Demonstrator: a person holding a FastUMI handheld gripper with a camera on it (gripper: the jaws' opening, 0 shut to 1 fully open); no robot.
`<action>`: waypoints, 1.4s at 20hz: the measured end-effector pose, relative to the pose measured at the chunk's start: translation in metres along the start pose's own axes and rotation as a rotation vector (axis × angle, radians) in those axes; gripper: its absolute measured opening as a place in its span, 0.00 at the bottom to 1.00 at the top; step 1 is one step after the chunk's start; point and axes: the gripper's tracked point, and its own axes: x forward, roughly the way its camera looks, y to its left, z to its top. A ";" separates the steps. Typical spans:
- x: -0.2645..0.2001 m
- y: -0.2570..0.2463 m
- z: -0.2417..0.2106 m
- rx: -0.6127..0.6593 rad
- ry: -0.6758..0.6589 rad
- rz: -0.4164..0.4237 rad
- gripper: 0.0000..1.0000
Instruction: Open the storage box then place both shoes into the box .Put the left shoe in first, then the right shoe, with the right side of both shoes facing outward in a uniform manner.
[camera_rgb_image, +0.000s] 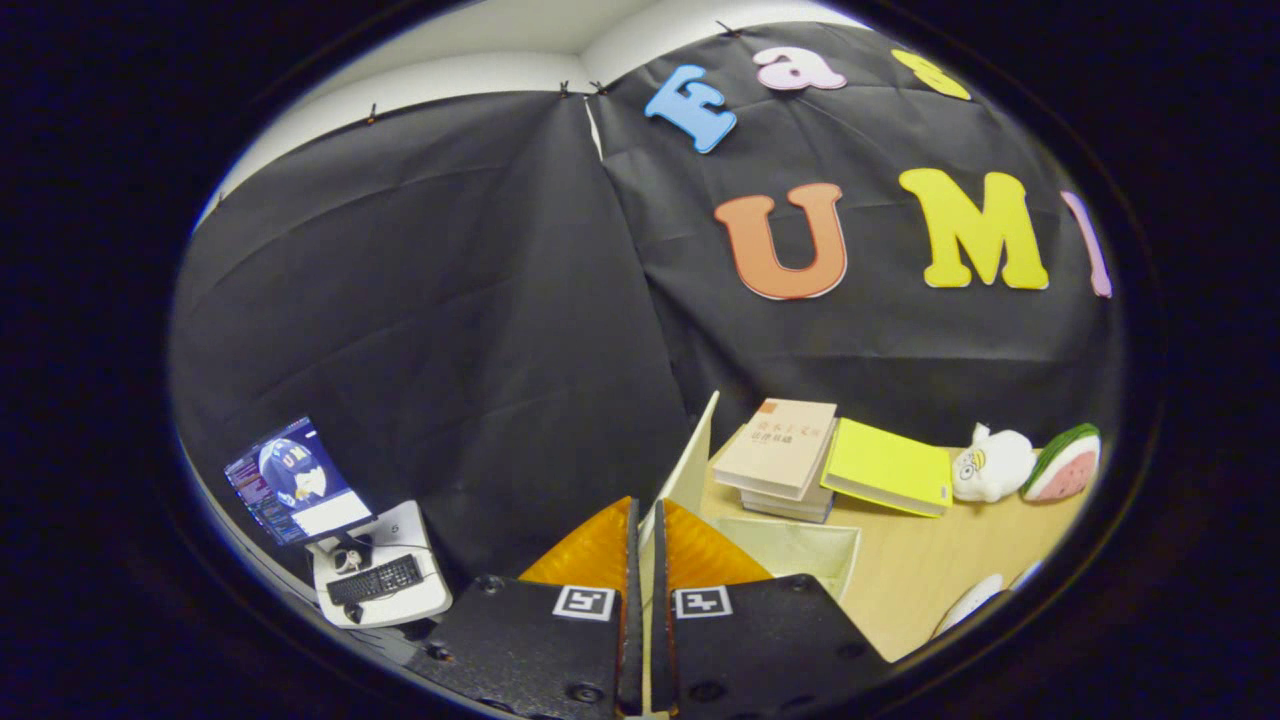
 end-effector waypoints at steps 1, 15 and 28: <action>0.009 0.008 0.002 -0.007 0.001 -0.003 0.08; 0.024 -0.011 0.013 -0.066 -0.089 -0.226 0.86; -0.154 -0.183 -0.029 0.015 -0.177 -0.648 0.96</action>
